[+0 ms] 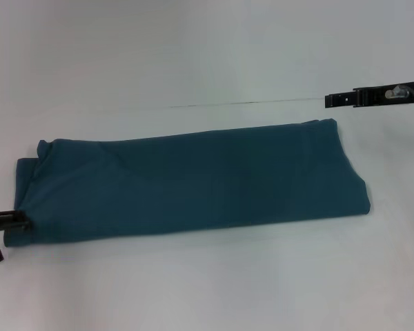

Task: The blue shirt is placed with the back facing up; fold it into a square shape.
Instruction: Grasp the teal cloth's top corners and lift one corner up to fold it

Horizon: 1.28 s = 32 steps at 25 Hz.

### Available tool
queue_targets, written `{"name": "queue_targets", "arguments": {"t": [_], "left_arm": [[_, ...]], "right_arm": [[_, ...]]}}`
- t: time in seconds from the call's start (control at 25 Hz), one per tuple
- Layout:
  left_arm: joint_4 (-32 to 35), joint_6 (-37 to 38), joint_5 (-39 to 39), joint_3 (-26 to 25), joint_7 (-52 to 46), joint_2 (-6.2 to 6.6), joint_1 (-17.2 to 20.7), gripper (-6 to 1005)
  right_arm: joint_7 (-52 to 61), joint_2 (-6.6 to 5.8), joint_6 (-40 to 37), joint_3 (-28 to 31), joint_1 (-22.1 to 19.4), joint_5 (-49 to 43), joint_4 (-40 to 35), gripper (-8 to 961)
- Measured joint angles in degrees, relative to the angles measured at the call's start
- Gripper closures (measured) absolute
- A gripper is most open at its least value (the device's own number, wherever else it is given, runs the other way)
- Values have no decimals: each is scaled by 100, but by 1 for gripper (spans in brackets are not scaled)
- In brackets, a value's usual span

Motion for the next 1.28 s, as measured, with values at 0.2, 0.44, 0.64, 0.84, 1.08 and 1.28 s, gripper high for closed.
{"name": "queue_targets", "arguments": {"t": [0.2,0.44,0.64,0.84,1.08,1.28], "left_arm": [[-282,-143,0,-5,-82,21,-109,81],[-396,-311,0,-5,-211,34,-201,84],[-489,-412,0,-13,-307,72,-227,90],[-679,-506,0,-14,-334,76,-352,95],[-864,-625,0,-4,-322,75,-527,96],[-962,-752,0,44,-286,85,-623,97]], "right_arm": [[-78,25,12,-6,0,-4,0,23],[-136,39,28,-6,1,-10,-6,22],[-144,39,16,-15,-20,-10,-71,22],[-148,38,33,-75,-22,-9,-75,23],[-155,33,2,-132,-8,-9,-83,23],[-157,33,-12,-162,-11,-9,-87,22]]}}
